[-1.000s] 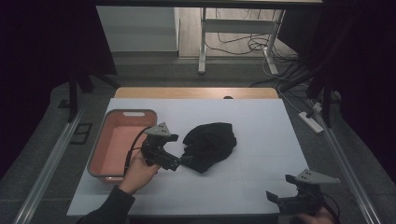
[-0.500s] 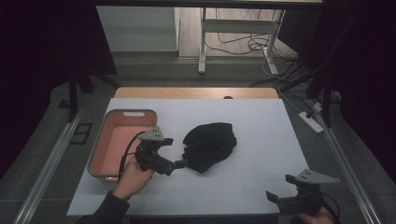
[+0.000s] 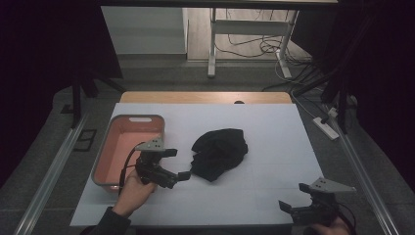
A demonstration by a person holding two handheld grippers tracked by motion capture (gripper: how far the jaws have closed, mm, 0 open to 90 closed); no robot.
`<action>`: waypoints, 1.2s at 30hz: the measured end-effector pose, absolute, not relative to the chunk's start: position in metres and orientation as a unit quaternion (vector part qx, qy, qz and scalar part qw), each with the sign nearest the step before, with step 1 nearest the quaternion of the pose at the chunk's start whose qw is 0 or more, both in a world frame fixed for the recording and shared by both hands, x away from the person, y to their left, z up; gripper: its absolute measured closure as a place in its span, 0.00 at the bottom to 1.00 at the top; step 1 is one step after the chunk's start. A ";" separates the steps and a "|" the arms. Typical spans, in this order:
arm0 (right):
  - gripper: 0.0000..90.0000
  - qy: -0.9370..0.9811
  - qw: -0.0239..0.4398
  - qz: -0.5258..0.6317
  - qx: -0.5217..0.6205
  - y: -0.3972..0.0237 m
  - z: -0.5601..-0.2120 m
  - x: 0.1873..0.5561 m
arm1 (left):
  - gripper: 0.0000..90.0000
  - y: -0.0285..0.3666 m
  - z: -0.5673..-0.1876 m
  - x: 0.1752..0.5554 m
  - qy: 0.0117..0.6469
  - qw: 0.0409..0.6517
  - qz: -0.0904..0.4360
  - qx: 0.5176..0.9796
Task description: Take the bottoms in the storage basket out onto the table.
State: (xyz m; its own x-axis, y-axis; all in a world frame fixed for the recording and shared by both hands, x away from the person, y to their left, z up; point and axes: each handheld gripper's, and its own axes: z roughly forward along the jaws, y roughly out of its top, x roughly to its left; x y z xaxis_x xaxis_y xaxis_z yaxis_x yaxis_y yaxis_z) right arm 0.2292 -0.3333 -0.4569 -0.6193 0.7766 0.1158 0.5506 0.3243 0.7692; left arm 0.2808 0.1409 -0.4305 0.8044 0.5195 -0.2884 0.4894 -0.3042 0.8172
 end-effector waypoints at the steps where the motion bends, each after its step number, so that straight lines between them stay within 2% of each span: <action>1: 0.00 0.802 0.138 0.408 0.414 -0.333 -0.457 0.229 | 0.00 0.141 -0.431 0.280 0.312 0.500 0.016 0.808; 36: 0.00 0.804 0.140 0.405 0.413 -0.333 -0.457 0.229 | 0.00 0.172 -0.440 0.249 0.348 0.495 0.035 0.795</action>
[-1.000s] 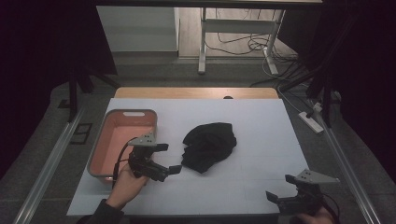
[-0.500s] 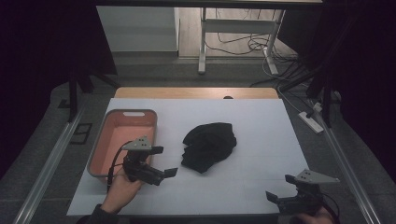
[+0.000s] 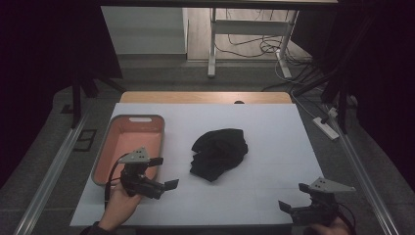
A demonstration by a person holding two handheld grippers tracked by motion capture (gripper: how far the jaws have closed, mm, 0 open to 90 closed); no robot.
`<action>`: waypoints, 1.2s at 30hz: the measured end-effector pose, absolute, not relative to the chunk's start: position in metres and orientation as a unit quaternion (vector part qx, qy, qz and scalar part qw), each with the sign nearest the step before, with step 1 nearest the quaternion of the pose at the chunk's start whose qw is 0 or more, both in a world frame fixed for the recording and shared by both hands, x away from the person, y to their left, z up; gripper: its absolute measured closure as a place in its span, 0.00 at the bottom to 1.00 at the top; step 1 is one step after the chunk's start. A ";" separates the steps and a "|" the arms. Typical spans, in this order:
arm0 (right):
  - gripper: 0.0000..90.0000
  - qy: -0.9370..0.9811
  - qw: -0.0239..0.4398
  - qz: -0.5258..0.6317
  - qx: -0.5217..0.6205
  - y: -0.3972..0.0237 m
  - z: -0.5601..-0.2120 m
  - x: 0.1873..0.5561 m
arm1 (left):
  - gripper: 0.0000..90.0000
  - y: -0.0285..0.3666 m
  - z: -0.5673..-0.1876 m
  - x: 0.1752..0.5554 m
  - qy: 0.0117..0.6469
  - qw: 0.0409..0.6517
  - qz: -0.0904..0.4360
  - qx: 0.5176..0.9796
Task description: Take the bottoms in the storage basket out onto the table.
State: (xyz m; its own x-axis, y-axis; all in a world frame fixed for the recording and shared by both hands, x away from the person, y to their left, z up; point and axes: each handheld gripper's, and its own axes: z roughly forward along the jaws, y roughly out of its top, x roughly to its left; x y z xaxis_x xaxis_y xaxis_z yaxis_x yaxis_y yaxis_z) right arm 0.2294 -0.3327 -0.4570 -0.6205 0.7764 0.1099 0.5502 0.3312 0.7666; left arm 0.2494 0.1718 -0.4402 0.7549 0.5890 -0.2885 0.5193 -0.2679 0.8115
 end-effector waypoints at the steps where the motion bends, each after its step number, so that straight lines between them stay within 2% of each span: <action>1: 0.00 0.804 0.139 0.405 0.413 -0.333 -0.457 0.229 | 0.00 0.173 -0.440 0.248 0.350 0.495 0.035 0.794; 36: 0.00 0.805 0.140 0.403 0.412 -0.332 -0.457 0.230 | 0.00 0.205 -0.450 0.215 0.395 0.480 0.079 0.780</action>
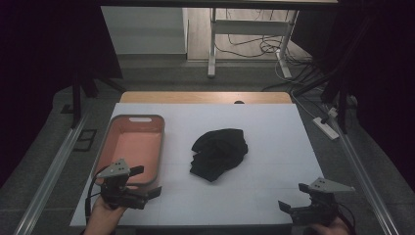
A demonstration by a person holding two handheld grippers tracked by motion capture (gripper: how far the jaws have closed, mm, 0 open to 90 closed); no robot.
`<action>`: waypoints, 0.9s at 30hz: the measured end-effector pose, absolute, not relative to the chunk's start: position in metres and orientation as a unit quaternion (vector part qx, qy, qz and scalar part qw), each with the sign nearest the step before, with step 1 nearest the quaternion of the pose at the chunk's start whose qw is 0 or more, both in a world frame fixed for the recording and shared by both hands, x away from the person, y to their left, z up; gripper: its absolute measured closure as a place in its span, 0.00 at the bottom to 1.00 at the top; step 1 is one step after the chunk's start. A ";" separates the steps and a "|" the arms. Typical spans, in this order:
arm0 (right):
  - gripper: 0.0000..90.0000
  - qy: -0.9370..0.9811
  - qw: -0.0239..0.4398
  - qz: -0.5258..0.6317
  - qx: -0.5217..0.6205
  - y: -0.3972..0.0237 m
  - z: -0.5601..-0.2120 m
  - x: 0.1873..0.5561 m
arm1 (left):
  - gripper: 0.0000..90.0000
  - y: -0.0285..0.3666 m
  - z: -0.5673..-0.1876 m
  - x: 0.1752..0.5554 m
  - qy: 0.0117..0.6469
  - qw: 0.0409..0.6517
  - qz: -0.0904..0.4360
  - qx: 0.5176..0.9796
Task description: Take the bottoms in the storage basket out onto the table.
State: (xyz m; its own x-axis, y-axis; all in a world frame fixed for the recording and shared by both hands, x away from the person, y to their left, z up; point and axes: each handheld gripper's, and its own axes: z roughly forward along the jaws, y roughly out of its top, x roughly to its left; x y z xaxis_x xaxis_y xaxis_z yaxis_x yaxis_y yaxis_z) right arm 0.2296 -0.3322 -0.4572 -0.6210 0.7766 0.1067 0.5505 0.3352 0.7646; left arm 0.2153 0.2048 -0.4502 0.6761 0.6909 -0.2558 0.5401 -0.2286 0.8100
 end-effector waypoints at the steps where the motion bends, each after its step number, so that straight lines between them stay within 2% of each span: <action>1: 0.00 0.805 0.140 0.403 0.412 -0.332 -0.457 0.230 | 0.00 0.205 -0.450 0.215 0.396 0.478 0.080 0.780; 27: 0.00 0.805 0.140 0.403 0.413 -0.332 -0.457 0.230 | 0.00 0.232 -0.459 0.186 0.431 0.459 0.124 0.767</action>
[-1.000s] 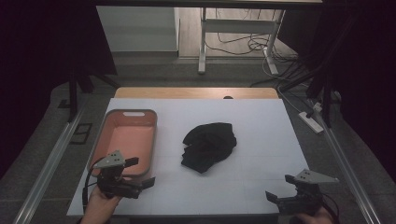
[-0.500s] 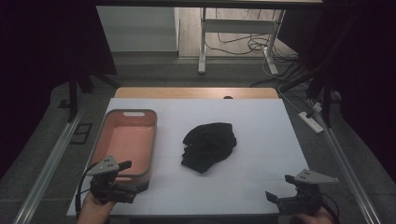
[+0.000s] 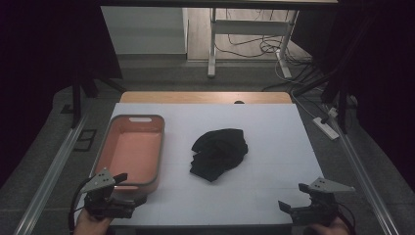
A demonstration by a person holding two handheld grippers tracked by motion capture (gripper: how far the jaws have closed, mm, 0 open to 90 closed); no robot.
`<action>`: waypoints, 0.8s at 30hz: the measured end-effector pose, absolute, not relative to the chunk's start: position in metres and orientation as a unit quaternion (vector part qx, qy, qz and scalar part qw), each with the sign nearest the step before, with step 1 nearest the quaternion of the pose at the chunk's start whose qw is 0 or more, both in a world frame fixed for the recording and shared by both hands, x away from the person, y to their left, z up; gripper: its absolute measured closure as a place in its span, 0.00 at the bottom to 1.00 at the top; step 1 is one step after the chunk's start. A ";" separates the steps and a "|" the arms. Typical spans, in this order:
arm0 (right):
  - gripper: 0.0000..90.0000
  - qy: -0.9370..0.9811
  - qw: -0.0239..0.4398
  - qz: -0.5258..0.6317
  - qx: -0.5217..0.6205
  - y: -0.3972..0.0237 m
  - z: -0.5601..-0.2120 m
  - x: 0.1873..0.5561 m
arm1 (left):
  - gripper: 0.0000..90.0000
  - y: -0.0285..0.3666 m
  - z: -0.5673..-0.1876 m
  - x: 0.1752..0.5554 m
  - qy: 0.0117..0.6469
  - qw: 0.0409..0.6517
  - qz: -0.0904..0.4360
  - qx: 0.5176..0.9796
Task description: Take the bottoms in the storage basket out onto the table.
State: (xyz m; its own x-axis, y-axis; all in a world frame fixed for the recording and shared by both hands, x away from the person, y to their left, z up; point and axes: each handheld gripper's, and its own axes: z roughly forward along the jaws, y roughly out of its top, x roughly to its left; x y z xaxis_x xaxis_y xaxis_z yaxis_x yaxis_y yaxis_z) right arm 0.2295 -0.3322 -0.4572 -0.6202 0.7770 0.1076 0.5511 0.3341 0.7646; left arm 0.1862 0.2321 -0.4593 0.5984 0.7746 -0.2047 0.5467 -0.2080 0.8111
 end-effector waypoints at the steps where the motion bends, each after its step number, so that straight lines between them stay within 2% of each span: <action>1: 0.00 0.805 0.140 0.403 0.413 -0.332 -0.457 0.230 | 0.00 0.234 -0.460 0.185 0.432 0.458 0.126 0.767; 24: 0.00 0.805 0.140 0.403 0.412 -0.332 -0.457 0.229 | 0.00 0.260 -0.472 0.167 0.469 0.441 0.133 0.754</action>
